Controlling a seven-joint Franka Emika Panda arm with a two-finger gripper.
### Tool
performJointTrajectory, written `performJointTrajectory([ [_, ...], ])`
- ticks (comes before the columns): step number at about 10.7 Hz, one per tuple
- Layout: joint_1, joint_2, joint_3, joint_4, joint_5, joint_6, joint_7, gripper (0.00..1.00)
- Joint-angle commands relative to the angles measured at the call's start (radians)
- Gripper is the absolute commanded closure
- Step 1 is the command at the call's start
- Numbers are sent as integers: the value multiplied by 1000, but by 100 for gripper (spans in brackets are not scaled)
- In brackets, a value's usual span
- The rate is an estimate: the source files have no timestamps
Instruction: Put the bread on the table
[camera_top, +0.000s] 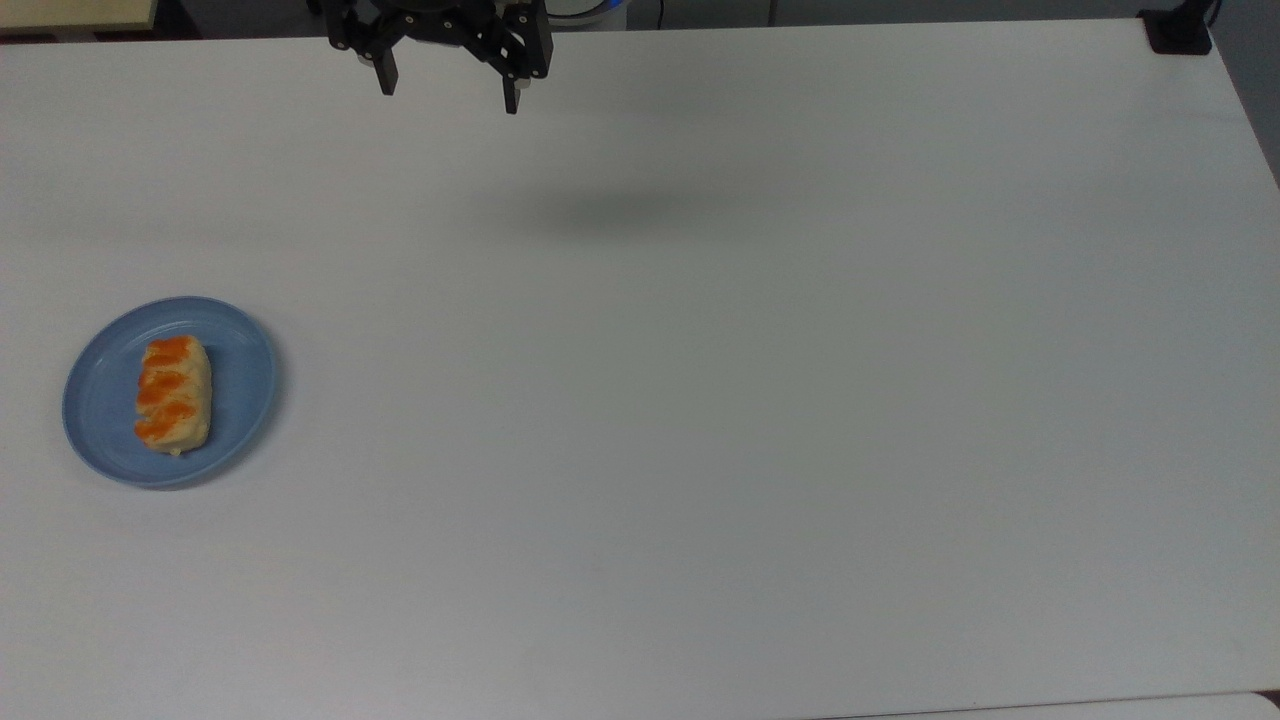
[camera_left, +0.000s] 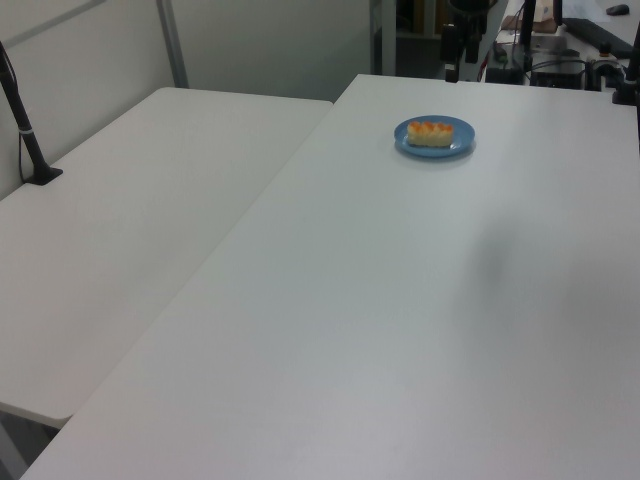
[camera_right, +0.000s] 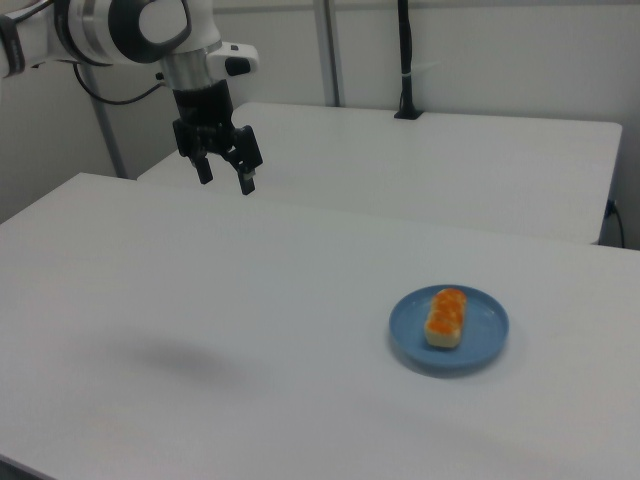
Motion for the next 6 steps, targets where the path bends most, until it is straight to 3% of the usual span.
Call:
performJointTrajectory([
  [1,10,-12,-9,-23,-9,14,-3,0],
  [6,-20,15,-8,-18,0,23,-64,0],
])
